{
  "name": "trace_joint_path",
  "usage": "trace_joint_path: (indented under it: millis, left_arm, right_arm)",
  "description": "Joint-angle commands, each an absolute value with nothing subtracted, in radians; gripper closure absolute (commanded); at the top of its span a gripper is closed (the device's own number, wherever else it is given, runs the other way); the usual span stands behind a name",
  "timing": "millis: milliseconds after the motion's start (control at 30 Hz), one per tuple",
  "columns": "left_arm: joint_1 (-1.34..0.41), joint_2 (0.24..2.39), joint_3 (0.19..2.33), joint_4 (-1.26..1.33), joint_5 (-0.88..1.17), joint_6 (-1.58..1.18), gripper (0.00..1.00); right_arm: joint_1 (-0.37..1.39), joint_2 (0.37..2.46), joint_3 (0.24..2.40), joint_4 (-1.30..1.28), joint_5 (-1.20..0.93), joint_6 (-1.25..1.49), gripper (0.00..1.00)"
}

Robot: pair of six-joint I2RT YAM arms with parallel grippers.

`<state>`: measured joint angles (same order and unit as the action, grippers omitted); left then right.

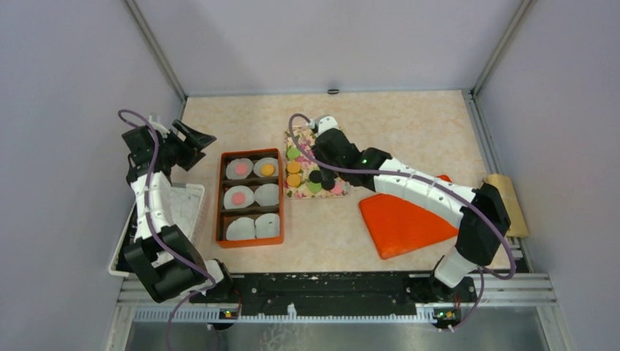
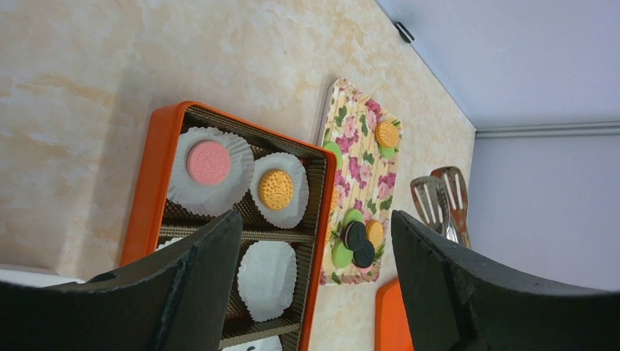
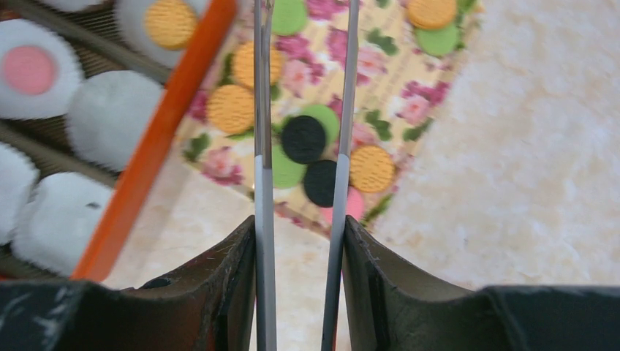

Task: Pack the cookies

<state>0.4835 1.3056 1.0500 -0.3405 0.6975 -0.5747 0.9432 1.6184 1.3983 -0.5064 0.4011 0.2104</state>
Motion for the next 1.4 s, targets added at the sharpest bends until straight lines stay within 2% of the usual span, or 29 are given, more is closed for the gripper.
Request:
trace_joint_path:
  millis: [0, 267, 900, 1000, 1067, 1167, 1367]
  left_arm:
    - [0.490, 1.309, 1.036, -0.288, 0.731, -0.578, 0.20]
    - [0.490, 1.314, 1.034, -0.288, 0.728, -0.568, 0.20]
    - [0.490, 1.345, 1.017, -0.272, 0.732, -0.565, 0.20]
    - [0.490, 1.346, 1.014, -0.269, 0.736, -0.566, 0.20]
    - [0.491, 1.345, 1.013, -0.269, 0.738, -0.566, 0.20]
    - [0.492, 1.342, 1.012, -0.272, 0.740, -0.566, 0.20]
    - [0.492, 1.329, 1.018, -0.280, 0.741, -0.563, 0.20]
  right_arm:
    - [0.848, 1.602, 1.332, -0.443, 0.404, 0.236, 0.58]
    - [0.743, 1.717, 1.364, -0.401, 0.366, 0.213, 0.58]
    - [0.673, 1.910, 1.536, -0.409, 0.311, 0.203, 0.59]
    - [0.670, 1.935, 1.563, -0.424, 0.300, 0.201, 0.64]
    - [0.670, 1.943, 1.572, -0.431, 0.290, 0.204, 0.74]
    - [0.669, 1.926, 1.563, -0.416, 0.278, 0.207, 0.84]
    - [0.670, 1.860, 1.545, -0.379, 0.272, 0.198, 0.93]
